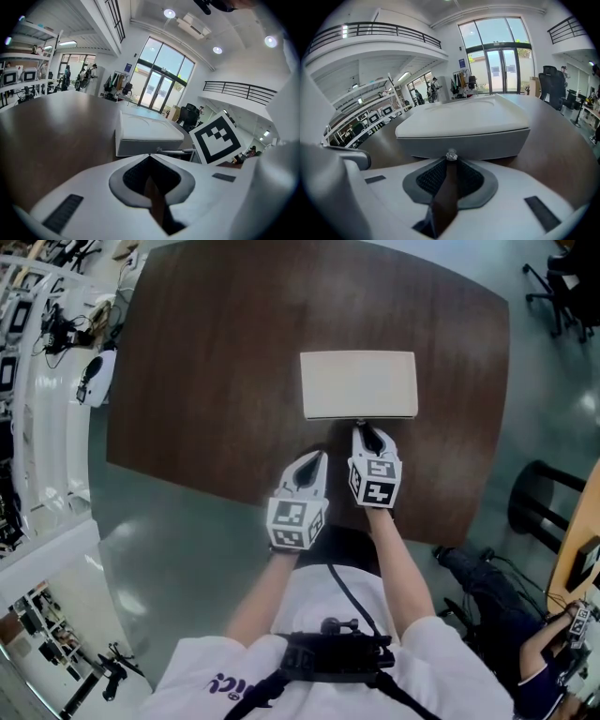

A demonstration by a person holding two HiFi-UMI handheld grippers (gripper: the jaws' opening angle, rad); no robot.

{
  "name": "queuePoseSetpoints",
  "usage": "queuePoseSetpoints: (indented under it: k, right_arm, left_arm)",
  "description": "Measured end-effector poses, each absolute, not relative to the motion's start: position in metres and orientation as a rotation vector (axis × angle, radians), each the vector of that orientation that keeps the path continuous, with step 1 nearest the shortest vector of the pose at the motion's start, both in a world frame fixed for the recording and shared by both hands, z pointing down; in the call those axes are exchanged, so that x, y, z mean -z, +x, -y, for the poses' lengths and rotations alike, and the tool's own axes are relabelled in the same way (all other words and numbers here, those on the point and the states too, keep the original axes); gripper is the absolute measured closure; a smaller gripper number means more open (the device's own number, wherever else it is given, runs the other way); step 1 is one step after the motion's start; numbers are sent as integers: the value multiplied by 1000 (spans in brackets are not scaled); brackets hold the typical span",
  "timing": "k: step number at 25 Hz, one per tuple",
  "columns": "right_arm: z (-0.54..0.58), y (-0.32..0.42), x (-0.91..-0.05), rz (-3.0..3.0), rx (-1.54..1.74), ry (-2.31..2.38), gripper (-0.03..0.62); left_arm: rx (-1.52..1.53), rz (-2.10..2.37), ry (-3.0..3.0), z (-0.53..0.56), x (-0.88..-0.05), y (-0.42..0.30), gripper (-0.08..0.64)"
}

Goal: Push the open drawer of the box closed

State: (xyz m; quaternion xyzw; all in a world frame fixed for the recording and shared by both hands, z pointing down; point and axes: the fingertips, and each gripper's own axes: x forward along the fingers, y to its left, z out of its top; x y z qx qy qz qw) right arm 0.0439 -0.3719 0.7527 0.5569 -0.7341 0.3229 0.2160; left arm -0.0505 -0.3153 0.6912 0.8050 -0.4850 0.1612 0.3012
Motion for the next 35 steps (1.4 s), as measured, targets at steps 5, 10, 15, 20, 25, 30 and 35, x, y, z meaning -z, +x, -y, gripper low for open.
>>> queuePoseSetpoints:
  k: [5, 10, 15, 20, 25, 30, 35]
  right_arm:
    - [381, 44, -755, 2024, -906, 1554, 522]
    - [382, 35, -756, 2025, -910, 1557, 522]
    - [381, 36, -758, 2049, -928, 1540, 522]
    - [372, 40, -756, 2073, -974, 1525, 522]
    - [341, 44, -738, 2120, -982, 1527, 523]
    - [301, 53, -689, 2228, -876, 1533, 523]
    - [264, 49, -624, 2361, -725, 1529, 588]
  left_arm:
    - [-431, 1283, 2127, 331, -693, -54, 549]
    - [-438, 1283, 2121, 336, -697, -65, 549]
    - [-435, 1290, 2151, 335, -689, -60, 549]
    - [-432, 1307, 2201, 325, -673, -54, 549]
    - [-401, 1337, 2231, 311, -656, -53, 549]
    - [-352, 1374, 2279, 291, -627, -36, 549]
    - [-288, 1373, 2349, 264, -587, -24, 549]
